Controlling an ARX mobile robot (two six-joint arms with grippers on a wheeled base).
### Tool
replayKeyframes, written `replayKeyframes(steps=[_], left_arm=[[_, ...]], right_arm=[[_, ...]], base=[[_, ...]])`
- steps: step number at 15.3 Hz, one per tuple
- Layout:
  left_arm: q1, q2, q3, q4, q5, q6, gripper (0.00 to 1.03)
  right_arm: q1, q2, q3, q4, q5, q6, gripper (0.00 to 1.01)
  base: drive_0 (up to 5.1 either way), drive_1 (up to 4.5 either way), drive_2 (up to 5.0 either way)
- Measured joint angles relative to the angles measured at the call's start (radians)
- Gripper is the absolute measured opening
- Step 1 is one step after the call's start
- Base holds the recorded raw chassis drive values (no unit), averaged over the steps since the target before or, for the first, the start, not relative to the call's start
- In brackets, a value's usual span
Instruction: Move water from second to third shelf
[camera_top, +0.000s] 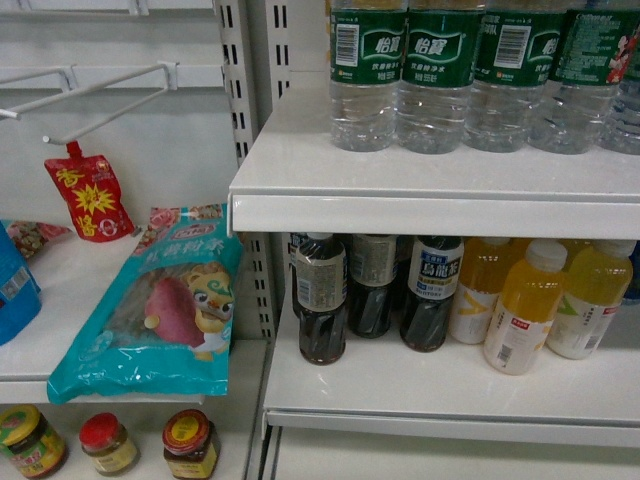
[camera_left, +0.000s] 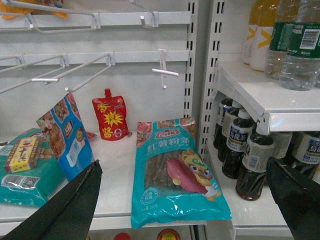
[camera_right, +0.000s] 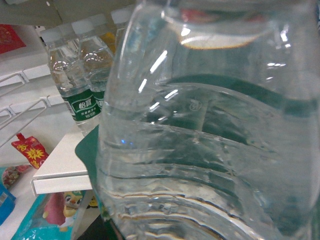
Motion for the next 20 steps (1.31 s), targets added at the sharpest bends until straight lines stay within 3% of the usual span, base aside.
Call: replayKeyframes(steps=[7,10,11,12,13,17,18,20], left_arm=[[0.0,0.0,0.0,0.0,0.0,0.001,0.96],[0.0,0.0,0.0,0.0,0.0,0.0,0.62],[0.0,0.0,0.0,0.0,0.0,0.0,0.52],[0.0,0.0,0.0,0.0,0.0,0.0,0.39],[0.0,0.0,0.0,0.0,0.0,0.0,0.45],[0.0,0.0,0.0,0.0,0.0,0.0,0.94],[0.0,0.0,0.0,0.0,0.0,0.0,0.98],[0.0,0.0,0.0,0.0,0.0,0.0,0.98]], right_arm=[[0.0,0.0,0.0,0.0,0.0,0.0,0.42],[-0.002,0.0,0.0,-0.008,-0.006,-0.002,0.42],[-0.021,0.017,0.019,-0.037,-0.071,-0.023,0.42],[-0.013,0.064,0.037,0.003,-0.095,-0.043,0.42],[0.003,0.109,0.065,0.035,-0.098,-0.058,0.42],[0.055,0.31,0.145,0.218,-0.105,-0.134,0.42],[0.069,0.37,0.156,0.252,-0.105,-0.158,0.42],[0.113,0.641,0.234,0.407,-0.102,-0.241,0.42]], base=[[0.0,0.0,0.0],[0.0,0.0,0.0],[0.0,0.0,0.0],[0.0,0.0,0.0],[0.0,0.0,0.0],[0.0,0.0,0.0],[0.0,0.0,0.0],[0.0,0.0,0.0]])
